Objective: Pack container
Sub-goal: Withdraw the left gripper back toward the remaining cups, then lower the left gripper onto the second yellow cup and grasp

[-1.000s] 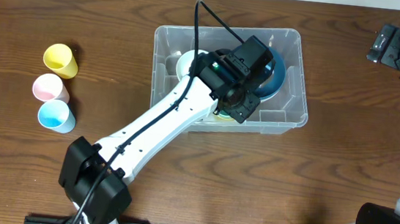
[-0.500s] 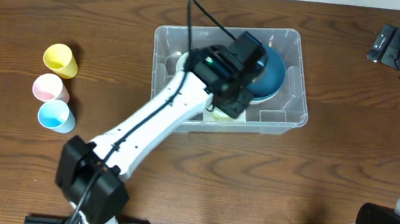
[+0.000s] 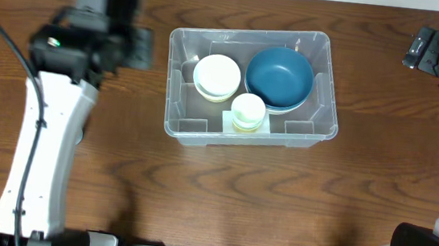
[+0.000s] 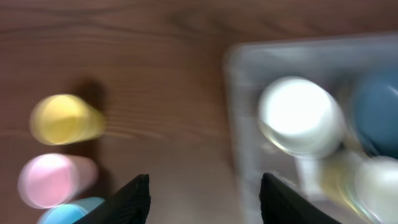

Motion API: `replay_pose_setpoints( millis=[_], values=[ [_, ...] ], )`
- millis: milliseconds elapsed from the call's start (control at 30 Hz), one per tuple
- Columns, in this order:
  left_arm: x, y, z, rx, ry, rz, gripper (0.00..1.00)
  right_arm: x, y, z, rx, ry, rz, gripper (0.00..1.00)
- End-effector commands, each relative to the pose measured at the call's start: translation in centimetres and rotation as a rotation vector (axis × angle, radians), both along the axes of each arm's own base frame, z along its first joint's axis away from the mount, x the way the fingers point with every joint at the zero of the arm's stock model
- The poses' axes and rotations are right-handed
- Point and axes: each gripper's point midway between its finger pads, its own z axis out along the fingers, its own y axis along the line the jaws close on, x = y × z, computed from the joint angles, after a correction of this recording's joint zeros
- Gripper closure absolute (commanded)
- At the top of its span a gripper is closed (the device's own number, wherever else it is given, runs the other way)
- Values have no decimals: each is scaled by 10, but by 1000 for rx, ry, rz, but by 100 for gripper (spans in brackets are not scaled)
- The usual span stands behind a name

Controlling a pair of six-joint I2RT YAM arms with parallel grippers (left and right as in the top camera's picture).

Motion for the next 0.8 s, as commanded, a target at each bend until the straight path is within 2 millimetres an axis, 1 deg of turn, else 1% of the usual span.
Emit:
replay_pose_setpoints(
  millis=[0, 33, 133, 267, 333, 467, 667, 767],
  values=[
    [17, 53, -26, 23, 44, 153, 43, -1, -2, 1, 0, -3, -14, 1],
    [21, 64, -33, 23, 55, 180, 43, -1, -2, 1, 0, -3, -14, 1],
    [33, 94, -64, 20, 114, 246, 43, -1, -2, 1, 0, -3, -14, 1],
    [38, 123, -111, 11, 225, 307, 43, -1, -2, 1, 0, -3, -14, 1],
    [39, 133, -133, 6, 273, 328, 43, -1, -2, 1, 0, -3, -14, 1],
    [42, 147, -166, -3, 331, 352, 43, -1, -2, 1, 0, -3, -15, 1],
    [53, 151, -199, -4, 364, 353, 43, -1, -2, 1, 0, -3, -15, 1],
    [54, 152, -213, 2, 388, 335, 43, -1, -2, 1, 0, -3, -15, 1]
  ],
)
